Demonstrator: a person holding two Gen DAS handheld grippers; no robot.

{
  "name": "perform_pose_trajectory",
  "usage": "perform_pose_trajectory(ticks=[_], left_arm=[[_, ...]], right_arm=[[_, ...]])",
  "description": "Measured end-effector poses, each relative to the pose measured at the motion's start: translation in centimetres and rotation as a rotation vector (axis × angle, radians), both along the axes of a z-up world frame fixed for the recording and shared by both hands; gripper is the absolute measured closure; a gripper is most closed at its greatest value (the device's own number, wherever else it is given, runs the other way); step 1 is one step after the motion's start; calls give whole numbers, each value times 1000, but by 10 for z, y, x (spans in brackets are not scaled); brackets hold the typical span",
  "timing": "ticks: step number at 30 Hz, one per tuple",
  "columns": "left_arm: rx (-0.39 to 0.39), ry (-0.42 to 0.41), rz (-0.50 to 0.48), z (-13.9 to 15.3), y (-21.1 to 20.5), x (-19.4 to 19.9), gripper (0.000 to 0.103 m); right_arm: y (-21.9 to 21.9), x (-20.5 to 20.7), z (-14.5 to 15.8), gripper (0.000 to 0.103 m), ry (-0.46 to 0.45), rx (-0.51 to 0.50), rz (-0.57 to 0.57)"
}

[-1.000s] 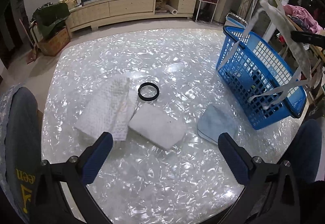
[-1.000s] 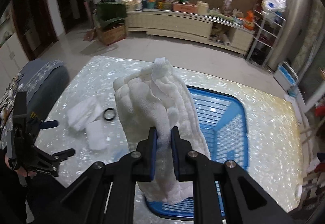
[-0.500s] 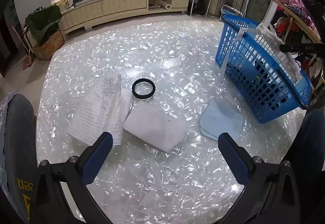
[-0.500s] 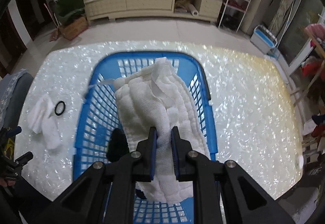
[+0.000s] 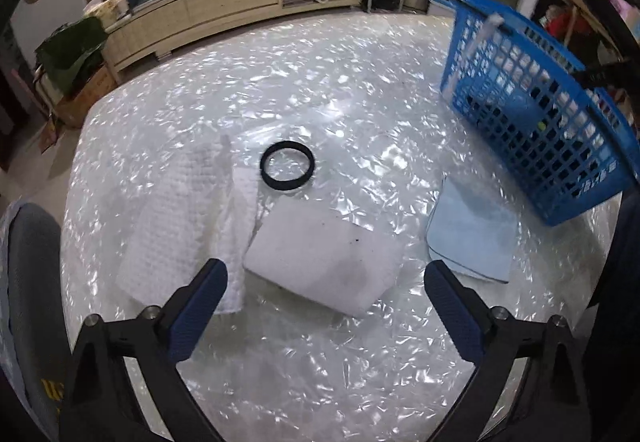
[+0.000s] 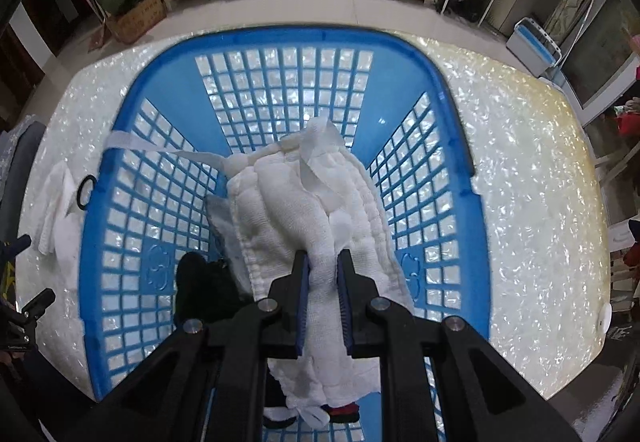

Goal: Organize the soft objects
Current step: 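Lift the quilted cloth with the right gripper and lower it into the basket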

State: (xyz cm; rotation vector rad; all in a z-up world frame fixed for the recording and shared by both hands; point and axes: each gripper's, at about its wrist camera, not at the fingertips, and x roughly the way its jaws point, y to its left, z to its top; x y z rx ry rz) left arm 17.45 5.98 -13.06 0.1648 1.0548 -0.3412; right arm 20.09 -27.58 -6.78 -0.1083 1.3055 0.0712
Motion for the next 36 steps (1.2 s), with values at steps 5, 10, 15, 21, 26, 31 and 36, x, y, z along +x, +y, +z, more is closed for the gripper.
perform_pose_trajectory(ticks=[5, 10, 15, 21, 26, 31, 36], left_arm=[[20, 14, -76, -11, -11, 6, 9], [30, 43, -101, -25, -18, 14, 15], [33, 53, -125, -36, -25, 17, 18], [50, 52, -122, -40, -26, 21, 27], [101, 43, -133, -43, -30, 16, 27], [131, 36, -134, -48, -34, 16, 30], [129, 39, -112, -45, -31, 17, 43]], right_arm=[[-2, 7, -10, 90, 53, 0, -8], [-3, 11, -12, 90, 80, -25, -6], [0, 12, -9, 90, 76, -70, -37], [8, 19, -9, 84, 55, -80, -39], [16, 15, 8, 56, 8, -69, -27], [25, -4, 34, 26, -74, -79, 1], [32, -30, 53, 14, -136, -48, 13]])
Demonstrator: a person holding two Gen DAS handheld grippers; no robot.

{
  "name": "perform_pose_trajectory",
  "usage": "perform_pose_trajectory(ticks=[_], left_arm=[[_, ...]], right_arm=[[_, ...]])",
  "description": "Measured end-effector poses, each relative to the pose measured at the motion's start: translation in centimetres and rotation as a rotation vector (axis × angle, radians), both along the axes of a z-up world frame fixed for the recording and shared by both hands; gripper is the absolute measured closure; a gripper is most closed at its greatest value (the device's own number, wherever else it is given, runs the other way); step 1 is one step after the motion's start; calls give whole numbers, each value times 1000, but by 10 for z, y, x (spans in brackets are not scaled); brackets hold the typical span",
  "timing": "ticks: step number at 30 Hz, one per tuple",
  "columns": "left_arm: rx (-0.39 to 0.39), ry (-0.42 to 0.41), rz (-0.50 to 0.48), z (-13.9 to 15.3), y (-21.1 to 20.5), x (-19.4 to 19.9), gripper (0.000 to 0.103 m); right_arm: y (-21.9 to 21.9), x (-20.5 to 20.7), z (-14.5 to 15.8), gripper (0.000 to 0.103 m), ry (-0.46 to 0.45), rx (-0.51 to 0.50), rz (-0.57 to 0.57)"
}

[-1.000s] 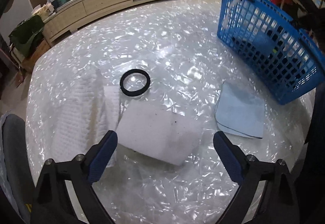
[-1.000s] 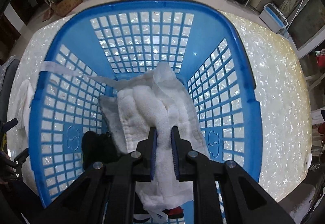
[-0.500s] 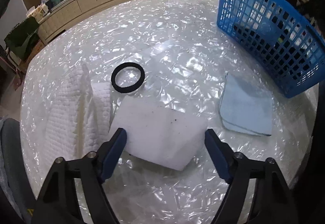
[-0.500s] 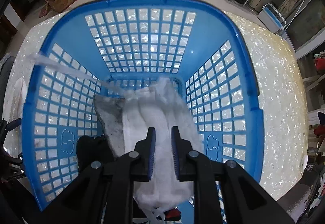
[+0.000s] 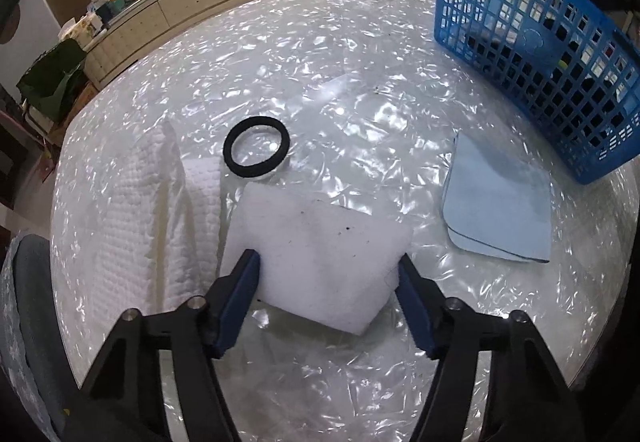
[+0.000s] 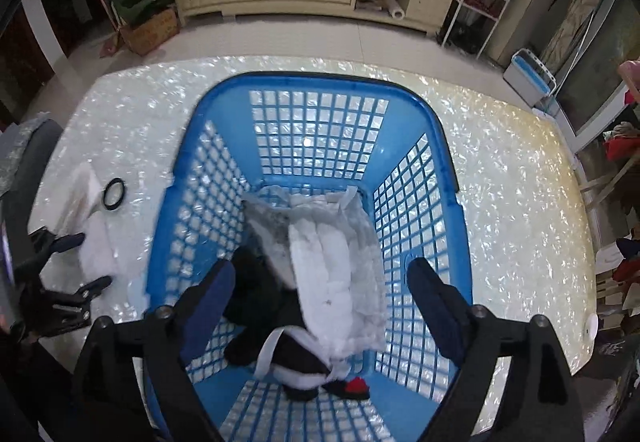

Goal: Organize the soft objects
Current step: 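Lift the quilted cloth with the right gripper and lower it into the basket, then reach the left gripper to the white foam pad and grasp it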

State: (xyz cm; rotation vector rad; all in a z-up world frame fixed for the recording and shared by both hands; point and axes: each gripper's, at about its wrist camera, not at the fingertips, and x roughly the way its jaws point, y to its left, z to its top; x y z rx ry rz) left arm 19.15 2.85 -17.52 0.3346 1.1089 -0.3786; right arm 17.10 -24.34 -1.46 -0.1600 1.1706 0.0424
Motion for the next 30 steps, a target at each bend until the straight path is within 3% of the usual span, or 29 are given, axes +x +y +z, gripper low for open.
perform_pose_trajectory(ticks=[5, 7, 8, 11, 14, 21, 30], left_arm=[[-42, -4, 51, 5, 9, -2, 59], [-70, -4, 72, 9, 14, -3, 75], [-83, -3, 77, 11, 16, -4, 96], [-163, 22, 60, 17, 14, -9, 95], [-121, 10, 61, 10, 7, -13, 95], [-163, 24, 106, 15, 14, -10, 97], [-205, -25, 139, 50, 20, -21, 96]], right_arm=[[3, -28, 10, 10, -53, 19, 0], [2, -34, 11, 9, -68, 23, -12], [1, -38, 11, 9, -69, 26, -14], [0, -44, 8, 8, -58, 24, -22], [0, -48, 0, 8, -35, 35, -28], [-5, -59, 6, 8, -27, 50, -40], [-10, -63, 8, 8, -36, 58, -49]])
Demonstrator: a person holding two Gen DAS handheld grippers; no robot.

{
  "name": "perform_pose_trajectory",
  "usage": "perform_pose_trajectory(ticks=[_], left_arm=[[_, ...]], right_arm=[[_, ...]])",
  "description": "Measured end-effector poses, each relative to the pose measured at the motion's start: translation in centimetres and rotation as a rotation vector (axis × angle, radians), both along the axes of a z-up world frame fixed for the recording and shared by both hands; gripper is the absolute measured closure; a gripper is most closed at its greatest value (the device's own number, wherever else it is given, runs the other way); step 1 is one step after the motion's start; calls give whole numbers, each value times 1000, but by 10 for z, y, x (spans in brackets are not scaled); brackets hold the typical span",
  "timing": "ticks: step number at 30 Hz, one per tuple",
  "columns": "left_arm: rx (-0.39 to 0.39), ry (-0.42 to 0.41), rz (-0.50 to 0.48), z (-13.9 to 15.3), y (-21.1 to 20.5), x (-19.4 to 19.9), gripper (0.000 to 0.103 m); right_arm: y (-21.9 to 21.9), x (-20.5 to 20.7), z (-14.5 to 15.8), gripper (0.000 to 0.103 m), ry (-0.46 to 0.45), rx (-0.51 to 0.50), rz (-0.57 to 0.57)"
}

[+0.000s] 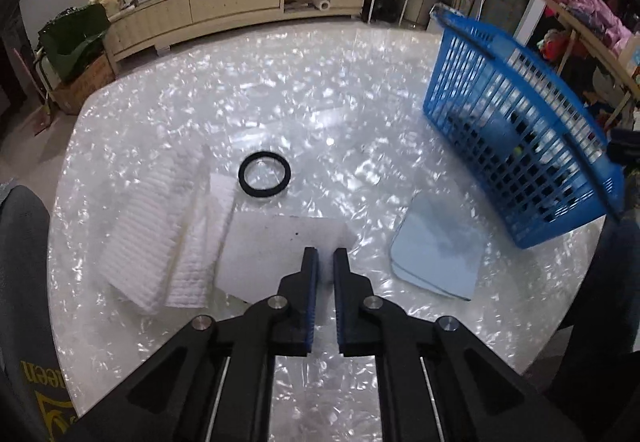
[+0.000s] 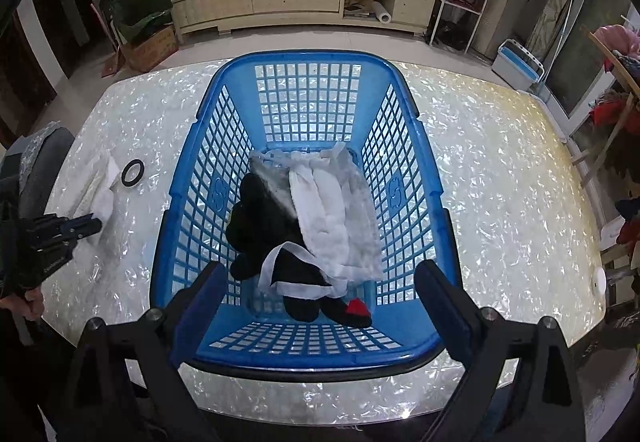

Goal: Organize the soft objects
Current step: 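Reach the left gripper to the white foam pad and grasp it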

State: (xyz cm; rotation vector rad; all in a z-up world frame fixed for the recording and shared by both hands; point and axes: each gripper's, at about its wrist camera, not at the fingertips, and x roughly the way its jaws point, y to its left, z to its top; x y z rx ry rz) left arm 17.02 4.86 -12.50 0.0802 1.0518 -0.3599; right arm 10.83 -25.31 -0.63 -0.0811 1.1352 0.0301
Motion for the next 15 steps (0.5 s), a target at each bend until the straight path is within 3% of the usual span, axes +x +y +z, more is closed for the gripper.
perform_pose_trajectory(ticks=[6, 15], left_arm=[[-30, -37, 7, 28, 4, -8, 96], [-45, -106, 20, 79, -2, -24, 95]], right_arm=[[-3, -3, 0, 1, -12, 13, 7], [-16, -12, 3, 0, -26, 35, 10]])
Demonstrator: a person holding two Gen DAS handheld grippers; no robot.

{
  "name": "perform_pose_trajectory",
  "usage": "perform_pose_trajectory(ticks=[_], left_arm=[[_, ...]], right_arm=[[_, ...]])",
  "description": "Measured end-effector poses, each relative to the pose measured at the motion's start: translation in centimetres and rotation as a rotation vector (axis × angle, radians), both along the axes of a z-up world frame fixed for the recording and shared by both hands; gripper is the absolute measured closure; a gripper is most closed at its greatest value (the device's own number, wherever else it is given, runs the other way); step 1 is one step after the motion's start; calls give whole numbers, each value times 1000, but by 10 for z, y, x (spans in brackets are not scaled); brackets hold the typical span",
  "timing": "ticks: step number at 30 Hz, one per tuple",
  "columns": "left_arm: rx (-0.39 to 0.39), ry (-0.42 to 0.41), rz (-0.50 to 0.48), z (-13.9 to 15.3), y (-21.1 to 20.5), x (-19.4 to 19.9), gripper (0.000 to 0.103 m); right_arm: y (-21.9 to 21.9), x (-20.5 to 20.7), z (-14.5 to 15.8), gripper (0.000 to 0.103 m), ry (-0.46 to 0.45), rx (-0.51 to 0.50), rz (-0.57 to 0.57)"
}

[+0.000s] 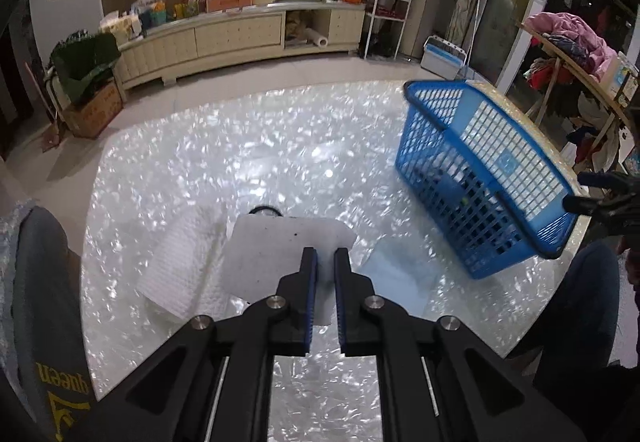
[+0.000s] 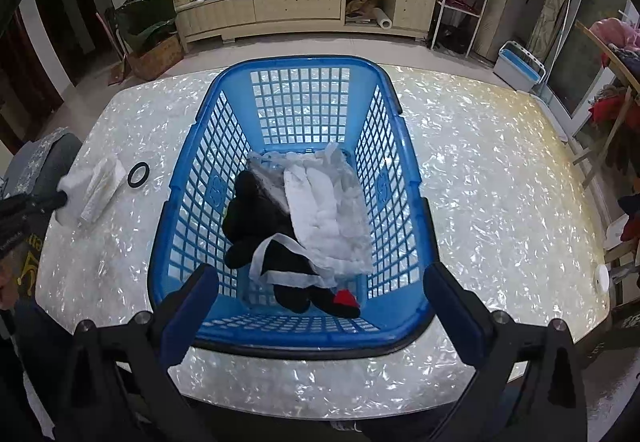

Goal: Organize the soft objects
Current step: 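Reach the left gripper to the white foam pad and grasp it, then carry the white foam pad with the left gripper over the basket and release it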

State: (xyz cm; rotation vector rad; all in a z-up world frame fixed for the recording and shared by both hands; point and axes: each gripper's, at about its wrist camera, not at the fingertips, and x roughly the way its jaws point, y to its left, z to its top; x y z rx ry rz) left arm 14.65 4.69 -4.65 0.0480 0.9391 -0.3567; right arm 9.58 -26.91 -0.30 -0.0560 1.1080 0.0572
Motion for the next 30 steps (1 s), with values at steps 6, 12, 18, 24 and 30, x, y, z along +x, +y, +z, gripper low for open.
perform_pose_trajectory(ticks=[6, 12, 18, 24, 30], left_arm=[[-3, -55, -31, 35, -22, -11, 95], [-2, -96, -95, 55, -56, -10, 95], [7, -116, -160, 66, -93, -1, 95], [32, -134, -230, 71, -133, 8, 95], [60, -133, -305, 70, -171, 23, 95]], right_arm=[[-13, -5, 0, 0, -5, 14, 5], [-25, -7, 0, 0, -7, 29, 10], [-34, -7, 0, 0, -14, 44, 13], [-47, -4, -1, 0, -26, 75, -7], [-56, 3, -9, 0, -16, 88, -21]])
